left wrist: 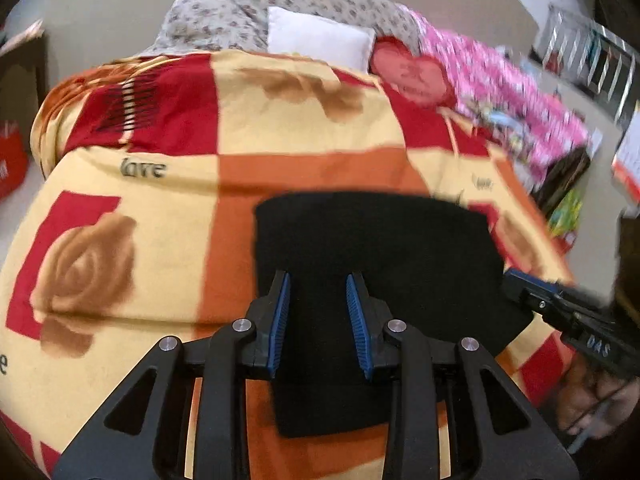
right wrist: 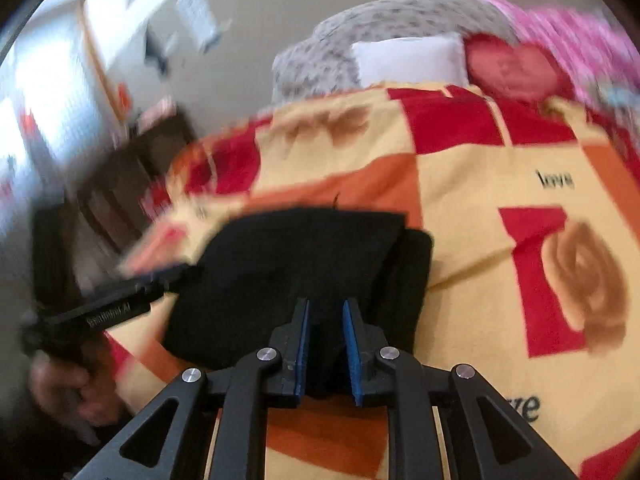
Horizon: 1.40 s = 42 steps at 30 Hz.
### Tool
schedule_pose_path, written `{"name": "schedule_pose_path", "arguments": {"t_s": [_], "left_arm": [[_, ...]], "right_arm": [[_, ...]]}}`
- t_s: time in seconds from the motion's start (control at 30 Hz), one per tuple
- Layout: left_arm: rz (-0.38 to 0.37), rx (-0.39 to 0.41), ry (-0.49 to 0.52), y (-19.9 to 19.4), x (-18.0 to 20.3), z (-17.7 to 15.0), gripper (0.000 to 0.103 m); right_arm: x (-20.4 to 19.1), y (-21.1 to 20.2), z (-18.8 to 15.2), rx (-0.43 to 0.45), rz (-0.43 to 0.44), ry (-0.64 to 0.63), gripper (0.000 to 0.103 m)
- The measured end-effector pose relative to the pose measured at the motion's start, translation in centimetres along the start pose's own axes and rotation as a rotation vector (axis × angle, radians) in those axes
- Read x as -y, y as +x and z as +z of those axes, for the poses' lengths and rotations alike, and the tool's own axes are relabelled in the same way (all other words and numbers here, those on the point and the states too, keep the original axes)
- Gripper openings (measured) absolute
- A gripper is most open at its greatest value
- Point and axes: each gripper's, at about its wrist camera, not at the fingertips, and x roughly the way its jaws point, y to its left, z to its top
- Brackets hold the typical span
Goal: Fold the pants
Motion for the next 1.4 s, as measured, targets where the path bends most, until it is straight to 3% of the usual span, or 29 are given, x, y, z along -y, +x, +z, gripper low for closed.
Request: {"name": "schedule_pose_path", "arguments": {"t_s": [0.07,0.1,0.2,0.37,0.47,0.57,0.73,0.83,0.93,1.03,1.13,1.2,1.27,1.3,1.37,1.4], "left_arm": [[0.0,0.023,-0.043,-0.7,-1.3,0.3,0.03],[-0.011,0.007,-0.068,-0.4,-1.9,0.4,0.032],[-0.108,-0.098,-0.15,1.9,-3.1,0.0,0.033],[-0.197,-0.106,-0.228,3.1,-3.8,0.1,0.044],[-0.197,-0.095,-0.22,3.1,-3.6,0.2,0.042],[-0.162,-0.058,-0.194,2.8,-3.2,0.8,0.031],[-0.111,-0.026,-0.167,4.2,-3.6,3.5,0.03],[-0.09,-0.037,-0.149,5.4,-3.7,4.5,0.03],[-0.077,-0.062,-0.113,6.0,-3.3,4.3,0.033],[-0.065,-0.063,-0.113,5.5,-3.3,4.2,0.035],[-0.029,-0.026,-0.096,3.2,-2.8,3.5,0.034],[0.015,0.037,-0.05,0.6,-1.5,2.6,0.042],[0.072,0.141,0.023,-2.7,0.6,1.1,0.063],[0.097,0.188,0.059,-4.0,1.5,0.3,0.069],[0.13,0.27,0.147,-6.1,3.7,-1.5,0.084],[0.141,0.272,0.189,-6.6,4.7,-2.3,0.085]], "right_arm": [[2.8,-0.7,0.3,0.035,0.017,0.145,0.05],[4.3,-0.4,0.2,0.026,0.044,0.21,0.051],[6.4,2.1,0.0,-0.088,0.134,0.321,0.051],[6.9,4.1,0.0,-0.121,0.231,0.341,0.051],[7.0,4.3,0.4,-0.115,0.239,0.325,0.049],[6.7,4.4,0.8,-0.083,0.248,0.298,0.043],[7.3,5.8,3.3,-0.025,0.289,0.314,0.039],[7.2,7.1,4.6,-0.028,0.249,0.304,0.039],[8.2,7.7,4.1,-0.084,0.218,0.368,0.04],[7.8,6.0,3.9,-0.064,0.183,0.374,0.04],[5.6,2.2,3.8,0.011,0.118,0.283,0.04],[2.9,-0.7,3.0,0.053,0.007,0.144,0.04],[0.3,-2.5,1.8,0.083,-0.105,0.001,0.04],[-1.1,-3.3,0.8,0.095,-0.159,-0.07,0.04],[-2.6,-4.4,-1.3,0.118,-0.223,-0.137,0.04],[-3.3,-5.0,-2.4,0.137,-0.247,-0.162,0.04]]}}
